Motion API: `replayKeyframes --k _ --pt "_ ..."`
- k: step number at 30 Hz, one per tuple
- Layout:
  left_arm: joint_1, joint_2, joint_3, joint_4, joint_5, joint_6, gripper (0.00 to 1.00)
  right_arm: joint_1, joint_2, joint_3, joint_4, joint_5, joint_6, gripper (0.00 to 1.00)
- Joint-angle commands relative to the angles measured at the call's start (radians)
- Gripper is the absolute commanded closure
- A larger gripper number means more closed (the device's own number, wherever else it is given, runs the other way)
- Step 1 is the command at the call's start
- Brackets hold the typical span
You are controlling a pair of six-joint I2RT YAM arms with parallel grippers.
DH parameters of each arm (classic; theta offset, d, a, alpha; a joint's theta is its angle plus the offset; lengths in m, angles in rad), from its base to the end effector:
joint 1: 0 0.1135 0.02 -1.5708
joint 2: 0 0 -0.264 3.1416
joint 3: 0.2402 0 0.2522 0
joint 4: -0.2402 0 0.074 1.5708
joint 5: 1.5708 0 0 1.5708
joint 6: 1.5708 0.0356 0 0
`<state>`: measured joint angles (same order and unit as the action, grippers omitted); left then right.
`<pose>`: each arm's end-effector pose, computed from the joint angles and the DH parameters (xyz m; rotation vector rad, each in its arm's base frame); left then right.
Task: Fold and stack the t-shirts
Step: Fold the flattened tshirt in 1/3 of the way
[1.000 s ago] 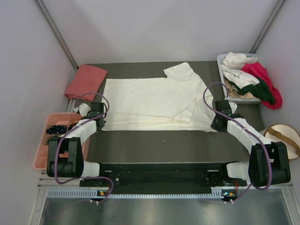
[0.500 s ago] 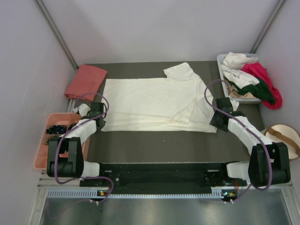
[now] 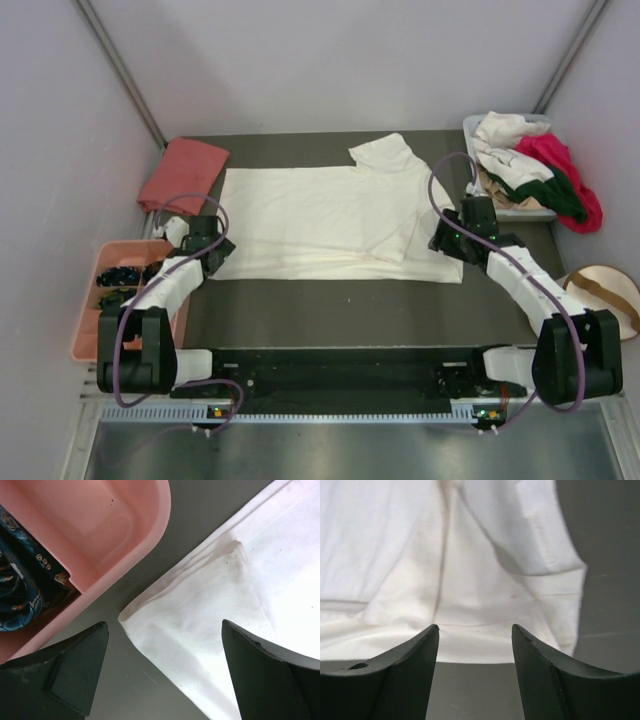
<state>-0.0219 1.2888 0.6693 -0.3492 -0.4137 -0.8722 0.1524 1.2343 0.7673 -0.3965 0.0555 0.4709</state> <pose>0.2414 0.0090 0.1858 -1.1442 2.1441 0.1334 0.2472 0.0360 0.2227 0.4123 2.4089 0.2121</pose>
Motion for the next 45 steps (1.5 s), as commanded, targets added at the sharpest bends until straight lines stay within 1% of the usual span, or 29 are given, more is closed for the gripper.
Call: replayKeyframes --k 1,2,6,11,16,29,36,45 --pt "0.013 -0.008 0.023 0.053 0.01 0.025 0.01 0.087 0.026 0.036 0.117 -0.146 -0.046 0.39" --pt "0.011 -0.006 0.023 0.053 0.009 0.027 0.01 0.114 0.039 0.036 0.126 -0.157 -0.043 0.39" --pt "0.011 -0.011 0.019 0.05 0.003 0.033 0.01 0.142 0.091 0.026 0.186 -0.186 -0.002 0.38" --pt "0.013 -0.016 0.007 0.055 0.001 0.045 0.01 0.148 0.175 0.009 0.255 -0.224 0.037 0.38" --pt "0.011 -0.025 -0.005 0.065 0.003 0.05 0.01 0.159 0.217 0.003 0.297 -0.255 0.067 0.38" --pt "0.011 -0.02 -0.002 0.069 0.004 0.055 0.01 0.182 0.261 0.012 0.306 -0.261 0.095 0.37" --pt "0.013 -0.011 0.0 0.072 0.01 0.055 0.01 0.191 0.257 0.001 0.285 -0.235 0.089 0.37" --pt "0.011 -0.014 0.003 0.065 0.009 0.055 0.01 0.193 0.301 0.0 0.309 -0.237 0.098 0.37"
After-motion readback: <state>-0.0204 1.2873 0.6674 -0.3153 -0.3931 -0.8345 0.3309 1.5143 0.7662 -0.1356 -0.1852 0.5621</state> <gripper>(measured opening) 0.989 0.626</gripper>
